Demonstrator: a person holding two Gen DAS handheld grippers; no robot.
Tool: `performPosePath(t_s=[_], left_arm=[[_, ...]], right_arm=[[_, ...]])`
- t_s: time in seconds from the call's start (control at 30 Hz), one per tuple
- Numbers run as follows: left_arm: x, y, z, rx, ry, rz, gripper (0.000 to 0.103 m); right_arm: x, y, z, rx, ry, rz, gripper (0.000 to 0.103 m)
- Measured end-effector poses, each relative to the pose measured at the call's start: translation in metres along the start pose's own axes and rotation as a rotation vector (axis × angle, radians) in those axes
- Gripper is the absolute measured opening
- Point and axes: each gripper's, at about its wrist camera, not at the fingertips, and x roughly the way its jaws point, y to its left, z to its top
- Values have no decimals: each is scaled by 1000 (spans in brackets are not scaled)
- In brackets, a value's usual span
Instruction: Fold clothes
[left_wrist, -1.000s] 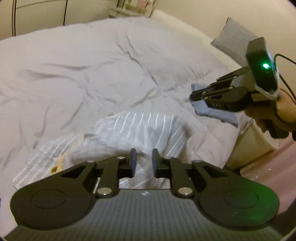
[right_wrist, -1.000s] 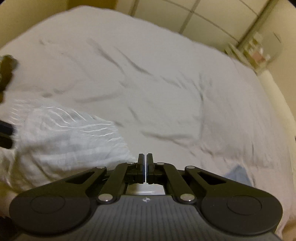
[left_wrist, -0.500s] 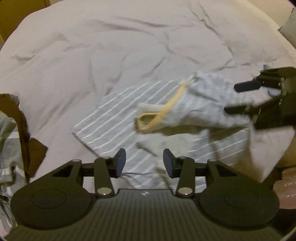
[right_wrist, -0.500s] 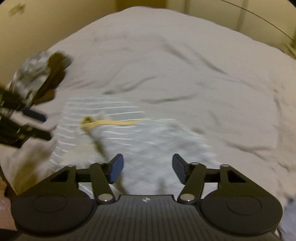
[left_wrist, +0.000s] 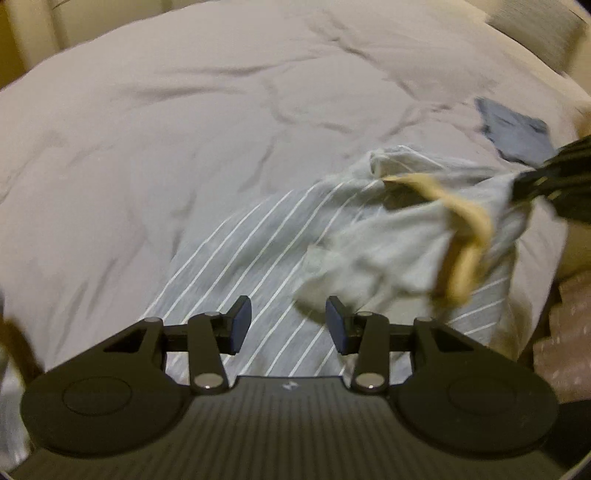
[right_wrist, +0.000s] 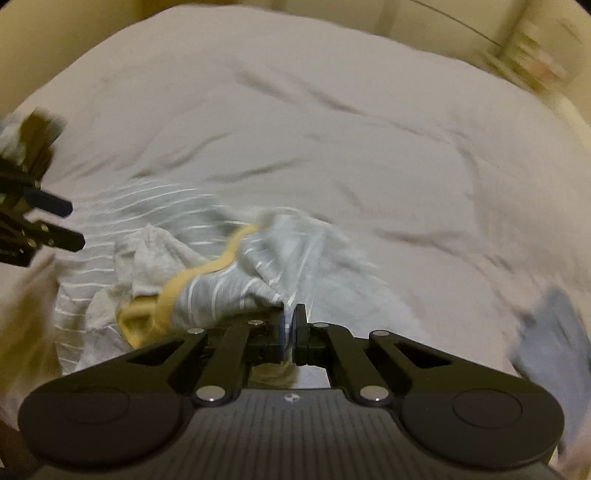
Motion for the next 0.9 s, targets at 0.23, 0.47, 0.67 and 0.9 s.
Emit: performPosePath(t_s=[0.23, 0.47, 0.67, 0.9], left_arm=[[22, -51, 47, 288, -65, -118, 66], [59, -120, 85, 676, -100, -188, 66], [79, -163, 73, 1160, -74, -362, 62], [82, -168, 53, 1378, -69, -286, 39]], right_arm=[[-38, -87, -78, 261, 74, -230, 0], [-22, -120, -133, 518, 154, -225, 0], [-15, -123, -149, 572, 150, -170, 0], [-18, -132, -148, 583, 112, -152, 0]])
